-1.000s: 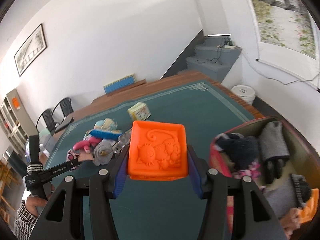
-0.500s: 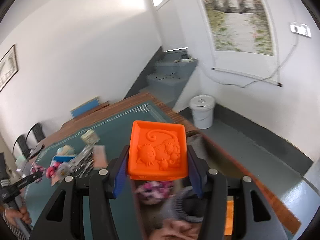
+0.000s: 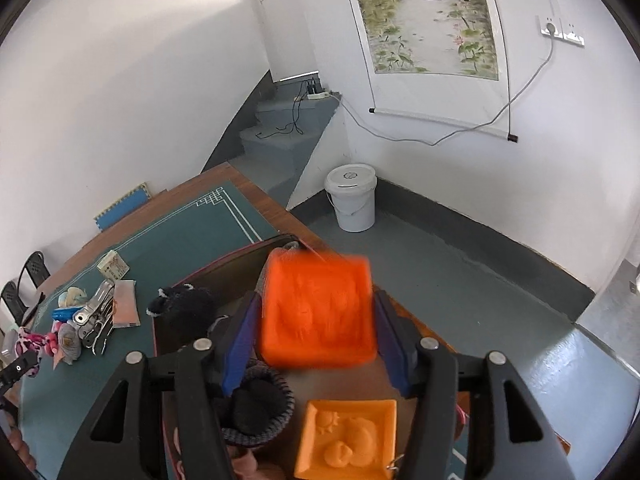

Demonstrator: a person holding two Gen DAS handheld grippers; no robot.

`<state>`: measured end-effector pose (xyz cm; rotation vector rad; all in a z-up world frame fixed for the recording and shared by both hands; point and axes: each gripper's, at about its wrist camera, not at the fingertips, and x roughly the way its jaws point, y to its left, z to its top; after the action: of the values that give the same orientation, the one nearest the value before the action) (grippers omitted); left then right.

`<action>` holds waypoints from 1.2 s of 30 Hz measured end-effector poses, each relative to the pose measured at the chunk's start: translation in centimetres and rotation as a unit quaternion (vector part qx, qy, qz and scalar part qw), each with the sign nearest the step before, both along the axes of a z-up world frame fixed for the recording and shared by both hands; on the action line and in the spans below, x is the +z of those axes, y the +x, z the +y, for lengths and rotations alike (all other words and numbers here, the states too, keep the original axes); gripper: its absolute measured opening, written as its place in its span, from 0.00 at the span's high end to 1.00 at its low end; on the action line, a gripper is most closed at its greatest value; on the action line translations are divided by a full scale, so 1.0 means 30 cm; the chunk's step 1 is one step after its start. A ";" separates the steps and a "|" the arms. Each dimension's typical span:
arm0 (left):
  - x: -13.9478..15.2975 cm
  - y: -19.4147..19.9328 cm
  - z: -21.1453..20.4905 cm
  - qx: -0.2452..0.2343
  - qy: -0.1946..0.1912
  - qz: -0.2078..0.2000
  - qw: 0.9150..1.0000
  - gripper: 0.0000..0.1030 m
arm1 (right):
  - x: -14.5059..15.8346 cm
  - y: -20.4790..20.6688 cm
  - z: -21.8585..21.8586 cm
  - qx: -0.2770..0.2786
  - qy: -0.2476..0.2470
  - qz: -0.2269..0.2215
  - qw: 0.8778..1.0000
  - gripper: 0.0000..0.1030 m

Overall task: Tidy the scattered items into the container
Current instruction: 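Carry the orange cube and leopard sock to the box and release them, then move both open grippers back over the heap of items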

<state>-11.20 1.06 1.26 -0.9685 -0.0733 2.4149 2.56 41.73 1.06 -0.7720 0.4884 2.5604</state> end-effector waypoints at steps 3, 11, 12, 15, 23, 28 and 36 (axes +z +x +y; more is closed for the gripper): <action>0.004 0.020 0.053 -0.012 0.000 0.000 1.000 0.48 | 0.005 0.027 0.015 -0.002 -0.002 0.014 1.000 0.33; 0.022 0.082 0.272 -0.065 -0.009 0.003 0.998 0.48 | 0.002 0.060 0.023 0.012 -0.012 0.041 0.999 0.33; 0.025 0.091 0.303 -0.073 -0.011 0.005 0.997 0.48 | -0.003 0.061 0.024 0.013 -0.014 0.041 0.999 0.33; 0.036 0.122 0.396 -0.096 -0.014 0.009 0.995 0.48 | -0.015 0.065 0.028 0.018 -0.019 0.041 0.999 0.33; 0.058 0.178 0.600 -0.150 -0.019 0.014 0.988 0.48 | -0.048 0.074 0.044 -0.003 0.005 0.009 1.000 0.33; 0.054 0.189 0.706 -0.170 -0.026 0.016 0.985 0.48 | -0.057 0.096 0.064 -0.009 0.010 0.009 1.000 0.33; 0.005 0.159 0.795 -0.178 -0.035 -0.011 0.983 0.44 | -0.059 0.111 0.088 -0.016 0.012 0.012 1.000 0.33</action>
<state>-6.44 24.90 1.41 -0.9488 0.1656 2.0894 5.89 44.39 -0.72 -0.7200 0.4718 2.5441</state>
